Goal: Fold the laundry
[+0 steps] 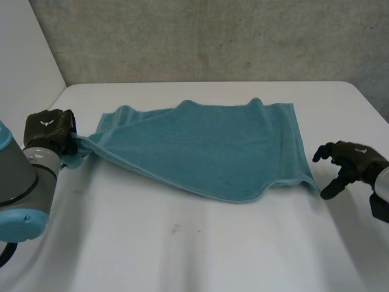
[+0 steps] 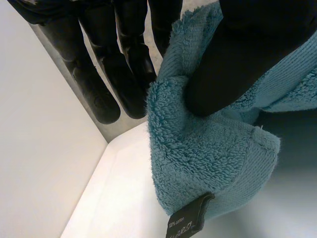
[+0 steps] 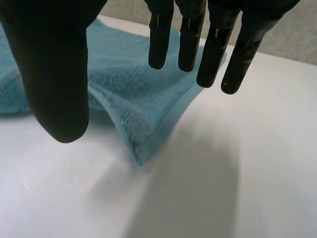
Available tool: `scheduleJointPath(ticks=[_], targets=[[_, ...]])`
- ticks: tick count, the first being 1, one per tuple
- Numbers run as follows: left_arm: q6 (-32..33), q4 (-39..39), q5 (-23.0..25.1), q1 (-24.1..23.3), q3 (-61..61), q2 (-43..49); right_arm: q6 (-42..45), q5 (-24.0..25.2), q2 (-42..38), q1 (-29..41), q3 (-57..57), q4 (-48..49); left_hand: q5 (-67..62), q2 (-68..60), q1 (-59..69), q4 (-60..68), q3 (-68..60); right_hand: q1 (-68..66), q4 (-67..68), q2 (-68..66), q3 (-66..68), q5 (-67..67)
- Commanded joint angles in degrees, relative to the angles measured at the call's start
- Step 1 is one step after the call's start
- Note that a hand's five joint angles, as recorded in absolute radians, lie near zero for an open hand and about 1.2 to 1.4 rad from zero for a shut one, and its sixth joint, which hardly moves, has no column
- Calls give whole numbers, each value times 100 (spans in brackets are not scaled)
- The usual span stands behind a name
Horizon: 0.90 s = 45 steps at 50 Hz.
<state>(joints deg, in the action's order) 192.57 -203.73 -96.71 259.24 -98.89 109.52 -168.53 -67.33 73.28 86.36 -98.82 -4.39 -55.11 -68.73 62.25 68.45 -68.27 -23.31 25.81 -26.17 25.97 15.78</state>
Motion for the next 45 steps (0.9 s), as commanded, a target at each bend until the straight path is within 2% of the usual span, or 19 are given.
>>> scheduleJointPath(ticks=[1,14,15,19,23,27,29,31,32,33,34,36,39,45], targets=[[0,-1,3,31,2,-1,-390,-87,-621,56,-182,720,-1489,-1127,1775,1155,-1173,-662,412,-376,396,415],[0,-1,3,22,-7,8,-883,-87,-1343,381,363,861,-1489,-1127,1775,1155,-1173,-1302,1052,-1016,1035,1054],[0,-1,3,22,-7,8,-970,-105,-1421,416,433,948,-1489,-1127,1775,1155,-1173,-2001,1751,-1715,1735,1753],[0,-1,3,22,-7,8,-1041,-105,-1457,460,504,1054,-1489,-1127,1775,1155,-1173,-2461,2210,-2175,2194,2213],[0,-1,3,22,-25,17,-1050,-271,-1483,539,635,1168,-1489,-1127,1775,1155,-1173,-5660,5410,-5374,5394,5412],[9,8,12,22,-16,-1,-1076,-613,-1449,496,715,1256,-1489,-1127,1775,1155,-1173,-5669,5419,-5383,5403,5422],[18,35,12,13,19,-18,-1006,-886,-1221,487,767,1239,-1489,-1127,1775,1155,-1173,-5669,5419,-5383,5403,5422],[61,131,47,-4,54,-105,-997,-992,-844,469,820,1230,-1489,-1127,1775,1155,-1173,-5669,5419,-5383,5403,5422],[96,175,82,-5,54,-167,-971,-1053,-372,460,829,1195,-1489,-1127,1775,1155,-1173,-5669,5419,-5383,5403,5422],[149,236,117,-5,54,-272,-971,-1054,-367,460,829,1195,-1489,-1127,1775,1155,-1173,-5669,5419,-5383,5403,5422],[210,306,161,4,72,-395,-823,-1045,311,478,873,1108,-1489,-1127,1775,1155,-1173,-5669,5419,-5383,5403,5422],[368,464,275,4,89,-685,-568,-1045,756,469,960,967,-1489,-1127,1775,1155,-1173,-5669,5419,-5383,5403,5422],[772,929,678,39,160,-1430,168,-1019,1379,390,1328,459,-1489,-1127,1775,1155,-1173,-5669,5419,-5383,5403,5422],[1204,1703,1119,206,362,-2390,1629,-1010,2111,48,1936,-711,-1489,-1127,1775,1155,-1173,-5669,5419,-5383,5403,5422]])
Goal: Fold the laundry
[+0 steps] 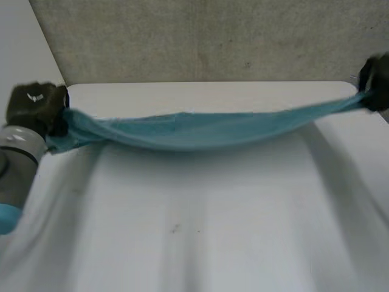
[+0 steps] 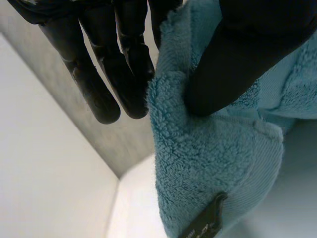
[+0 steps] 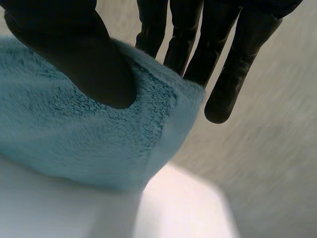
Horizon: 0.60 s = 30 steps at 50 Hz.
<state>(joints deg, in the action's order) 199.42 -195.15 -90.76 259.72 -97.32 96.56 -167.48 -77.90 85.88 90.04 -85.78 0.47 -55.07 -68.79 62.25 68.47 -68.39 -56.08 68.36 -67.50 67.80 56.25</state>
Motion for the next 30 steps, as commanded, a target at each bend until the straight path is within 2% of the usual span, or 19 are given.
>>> scheduleJointPath(ticks=[1,5,8,14,16,18,23,25,29,30], targets=[[553,960,568,184,239,-1182,1908,30,956,-364,729,-1503,-1493,-1121,1775,1153,-1161,-2392,1164,-1250,1220,1375],[746,1566,892,290,380,-1316,2674,-23,948,-338,800,-2093,-1493,-1121,1775,1153,-1161,-2392,1164,-1250,1220,1375],[861,1787,1016,299,372,-1149,2931,-50,861,-312,695,-2271,-1493,-1121,1775,1153,-1161,-2392,1164,-1250,1220,1375],[1476,1937,1061,290,415,309,3037,-137,-245,30,598,-2306,-1493,-1121,1775,1153,-1161,-2392,1164,-1250,1220,1375],[1678,1928,1034,299,477,731,3020,-356,-956,276,729,-2289,-1493,-1121,1775,1153,-1161,-2392,1164,-1250,1220,1375],[1942,1867,1060,290,740,1363,3011,-532,-1300,373,904,-2245,-1493,-1121,1775,1153,-1161,-2392,1164,-1250,1220,1375],[2179,1805,912,255,1853,2269,2985,-1269,-2582,733,2149,-1745,-1493,-1121,1775,1153,-1161,-2392,1164,-1250,1220,1375],[2145,1709,823,229,2523,2455,2985,-1376,-2698,812,2380,-1648,-1493,-1121,1775,1153,-1161,-2392,1164,-1250,1220,1375],[2022,1253,788,185,3454,2447,2766,-1833,-2831,1138,4110,-954,-1493,-1121,1775,1153,-1161,-2392,1164,-1250,1220,1375],[1821,869,771,141,3848,2386,2687,-1860,-2831,1164,4401,-787,-1493,-1121,1775,1153,-1161,-2392,1164,-1250,1220,1375]])
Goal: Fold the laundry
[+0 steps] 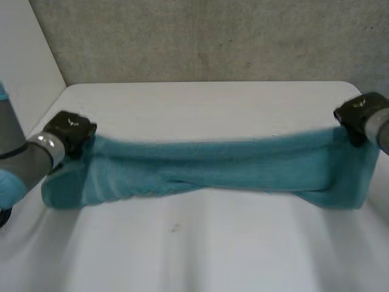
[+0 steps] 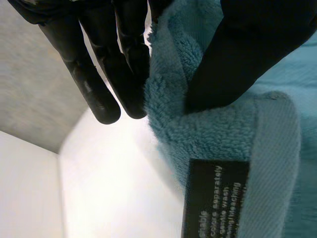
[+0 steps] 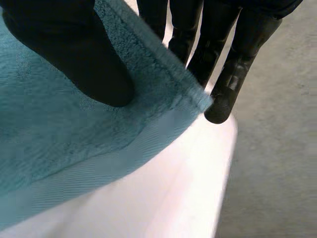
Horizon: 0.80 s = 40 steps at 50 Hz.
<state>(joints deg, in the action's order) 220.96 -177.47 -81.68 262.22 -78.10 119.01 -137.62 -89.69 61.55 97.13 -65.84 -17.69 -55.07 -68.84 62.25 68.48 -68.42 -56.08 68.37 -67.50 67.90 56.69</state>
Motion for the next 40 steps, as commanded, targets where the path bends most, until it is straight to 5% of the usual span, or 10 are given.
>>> scheduleJointPath(ticks=[1,8,12,30,40], targets=[[-499,-1138,-156,-136,2122,80,-518,-691,-381,482,2897,1414,-1493,-1116,1775,1152,-1158,-2392,1163,-1250,1210,1331],[-2519,-3054,-401,-66,2520,-842,-1416,-735,276,474,3071,2753,-1493,-1116,1775,1152,-1158,-2392,1163,-1250,1210,1331],[-3040,-3101,-288,-49,2143,-1116,-1514,-612,691,483,2192,2797,-1493,-1116,1775,1152,-1158,-2392,1163,-1250,1210,1331],[-3032,-2740,55,-5,-777,-475,-1540,188,973,421,-1307,2780,-1493,-1116,1775,1152,-1158,-2392,1163,-1250,1210,1331],[-2638,-2723,46,-5,-1497,404,-1470,241,-46,395,-2046,2745,-1493,-1116,1775,1152,-1158,-2392,1163,-1250,1210,1331]])
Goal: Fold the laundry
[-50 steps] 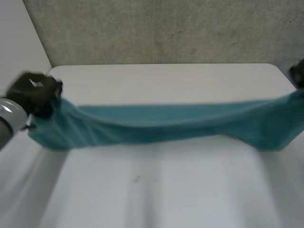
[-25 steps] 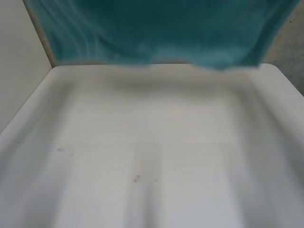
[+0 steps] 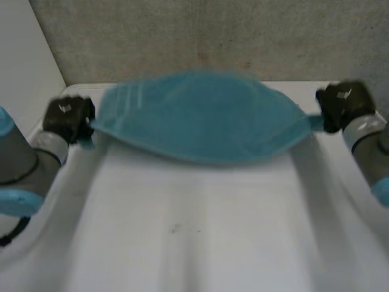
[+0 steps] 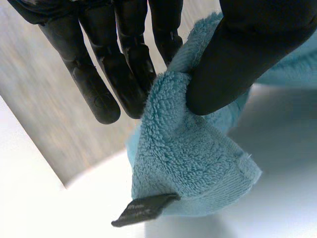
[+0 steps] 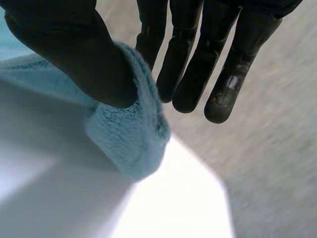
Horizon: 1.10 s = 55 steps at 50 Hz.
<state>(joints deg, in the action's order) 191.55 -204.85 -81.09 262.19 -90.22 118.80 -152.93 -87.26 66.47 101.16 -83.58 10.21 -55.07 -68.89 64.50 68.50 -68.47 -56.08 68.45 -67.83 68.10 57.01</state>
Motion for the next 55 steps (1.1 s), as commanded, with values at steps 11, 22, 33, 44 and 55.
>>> scheduleJointPath(ticks=[11,22,33,44,55], targets=[[1350,-11,-56,17,-664,319,52,94,-143,-386,-852,-36,1439,1821,-1382,-1782,1779,-2392,1155,-1217,1190,1299],[1350,-407,-223,87,-629,345,70,209,-29,-808,-967,-36,2239,2621,-2182,-2582,2579,-2392,1155,-1217,1190,1299],[1403,-548,-654,315,-707,302,70,218,-2,-1011,-958,-28,2239,2621,-2182,-2582,2579,-2392,1155,-1217,1190,1299],[1807,-231,-575,342,-1551,-814,157,218,173,-1002,-1055,-159,-1493,-1111,1550,1150,-1153,-2392,1155,-1217,1190,1299],[2913,1305,-549,746,-2289,-2290,1896,262,806,-1291,-1318,-1924,-1493,-1111,1550,1150,-1153,-2392,1155,-1217,1190,1299]])
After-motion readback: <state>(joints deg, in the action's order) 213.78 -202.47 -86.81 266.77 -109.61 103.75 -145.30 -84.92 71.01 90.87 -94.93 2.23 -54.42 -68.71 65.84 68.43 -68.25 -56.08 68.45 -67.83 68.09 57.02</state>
